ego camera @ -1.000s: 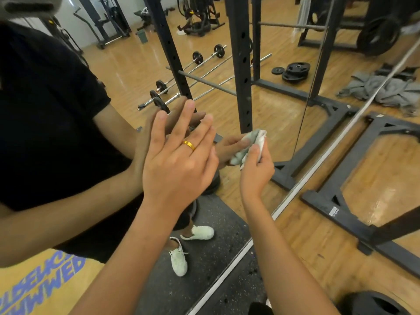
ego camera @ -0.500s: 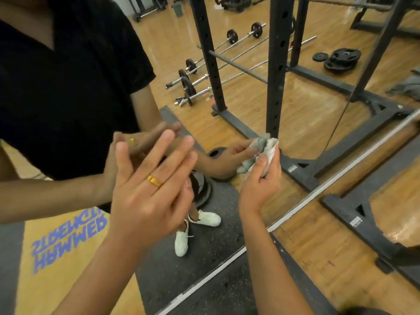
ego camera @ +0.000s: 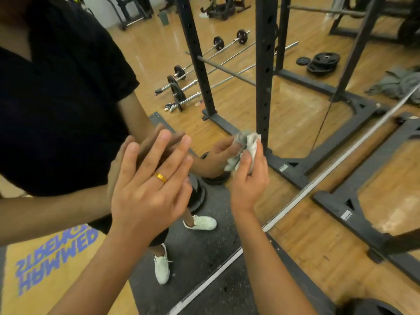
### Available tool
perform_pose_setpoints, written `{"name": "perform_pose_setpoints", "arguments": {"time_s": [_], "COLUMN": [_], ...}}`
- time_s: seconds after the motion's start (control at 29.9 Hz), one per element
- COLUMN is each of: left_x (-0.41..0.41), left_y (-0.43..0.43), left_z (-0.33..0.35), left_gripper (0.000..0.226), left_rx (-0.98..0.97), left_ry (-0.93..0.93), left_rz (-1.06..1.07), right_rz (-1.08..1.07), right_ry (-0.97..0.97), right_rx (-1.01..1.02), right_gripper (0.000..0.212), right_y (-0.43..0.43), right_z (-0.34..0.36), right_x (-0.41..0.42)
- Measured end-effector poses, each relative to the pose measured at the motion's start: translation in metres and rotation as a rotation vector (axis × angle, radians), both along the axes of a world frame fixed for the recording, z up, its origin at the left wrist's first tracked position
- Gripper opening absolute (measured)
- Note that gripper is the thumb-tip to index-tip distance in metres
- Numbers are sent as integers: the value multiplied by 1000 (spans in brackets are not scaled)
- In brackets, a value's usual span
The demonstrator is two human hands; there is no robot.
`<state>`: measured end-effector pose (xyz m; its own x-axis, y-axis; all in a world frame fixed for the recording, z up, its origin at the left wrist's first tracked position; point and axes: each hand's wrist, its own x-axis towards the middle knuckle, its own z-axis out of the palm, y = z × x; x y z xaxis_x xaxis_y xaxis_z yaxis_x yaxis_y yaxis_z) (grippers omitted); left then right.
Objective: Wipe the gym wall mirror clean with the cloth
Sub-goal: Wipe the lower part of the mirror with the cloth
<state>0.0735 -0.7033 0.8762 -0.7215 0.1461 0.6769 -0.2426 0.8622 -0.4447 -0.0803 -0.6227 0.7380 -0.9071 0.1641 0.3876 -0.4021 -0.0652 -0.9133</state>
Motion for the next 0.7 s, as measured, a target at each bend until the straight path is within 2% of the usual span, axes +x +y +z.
{"name": "perform_pose_setpoints", "arguments": {"time_s": [0.13,0.3,0.4,0.57,0.7], "left_x": [-1,0,0,2,1], "left_y": [2,4,2,2,3], "left_z": [2,3,2,4,5], "left_gripper": [28,31,33,36,38], "left_rx": [16,9,-3,-15,-12], "left_ry": [6,-18,-27,-40,-46], "left_rz": [-14,-3,-9,5,16], "right_rz": [-11,69,32,-40,3], "right_ry": [-120,-10,30,-178,-151], "right_rx": [-95,-51,43,-50,-92], "right_gripper": [42,42,43,44,43], "right_y": [-6,-15,-10,-12,-23], "right_z": [0,23,13,-13,10], "right_x": [11,35,31,29,52]}}
